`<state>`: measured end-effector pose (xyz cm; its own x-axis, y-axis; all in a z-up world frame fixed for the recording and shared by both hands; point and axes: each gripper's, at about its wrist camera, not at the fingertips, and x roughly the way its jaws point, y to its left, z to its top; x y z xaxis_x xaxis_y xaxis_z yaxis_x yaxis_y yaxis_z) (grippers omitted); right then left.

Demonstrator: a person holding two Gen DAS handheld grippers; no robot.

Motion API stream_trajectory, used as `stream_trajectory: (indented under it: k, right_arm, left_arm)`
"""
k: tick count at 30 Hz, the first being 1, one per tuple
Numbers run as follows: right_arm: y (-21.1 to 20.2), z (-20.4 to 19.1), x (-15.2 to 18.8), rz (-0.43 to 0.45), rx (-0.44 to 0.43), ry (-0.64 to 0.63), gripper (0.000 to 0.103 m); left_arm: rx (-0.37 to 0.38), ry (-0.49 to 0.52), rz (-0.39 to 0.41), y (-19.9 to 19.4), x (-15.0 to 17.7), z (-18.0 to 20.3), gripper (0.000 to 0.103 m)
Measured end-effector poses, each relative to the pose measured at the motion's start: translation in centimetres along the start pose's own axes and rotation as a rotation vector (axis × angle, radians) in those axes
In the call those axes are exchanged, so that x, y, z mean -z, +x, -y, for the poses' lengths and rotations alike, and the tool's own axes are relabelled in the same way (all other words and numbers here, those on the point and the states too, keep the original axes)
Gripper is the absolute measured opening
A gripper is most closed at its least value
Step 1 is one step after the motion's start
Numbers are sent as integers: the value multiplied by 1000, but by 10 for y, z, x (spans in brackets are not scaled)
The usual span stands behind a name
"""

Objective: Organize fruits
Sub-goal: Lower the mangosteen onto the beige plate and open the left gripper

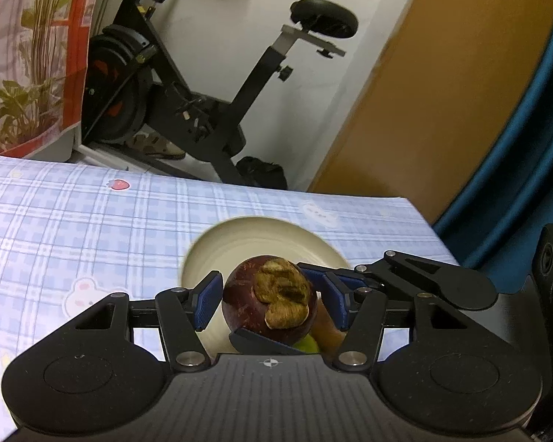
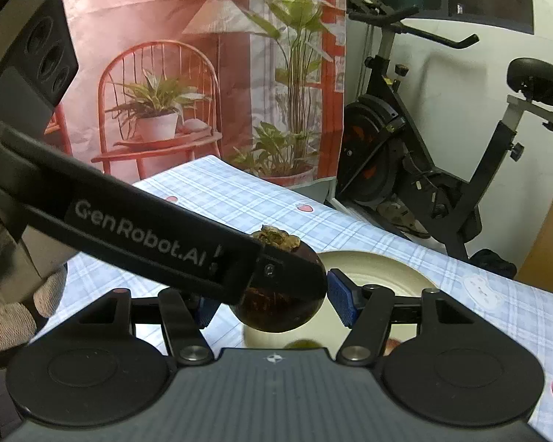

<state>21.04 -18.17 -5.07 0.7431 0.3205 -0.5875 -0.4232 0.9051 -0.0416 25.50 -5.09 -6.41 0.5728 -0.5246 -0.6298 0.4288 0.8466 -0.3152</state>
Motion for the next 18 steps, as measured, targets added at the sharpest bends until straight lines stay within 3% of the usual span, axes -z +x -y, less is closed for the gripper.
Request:
stream_trajectory:
  k: [10, 18]
  right_arm:
    - [50, 10, 9, -96, -6, 33, 63]
    - [58, 19, 15, -144, -9, 68, 63]
  left_arm:
    - [-2, -24, -69, 30, 2, -22, 61]
    - [-6, -34, -91, 39, 8, -24, 61]
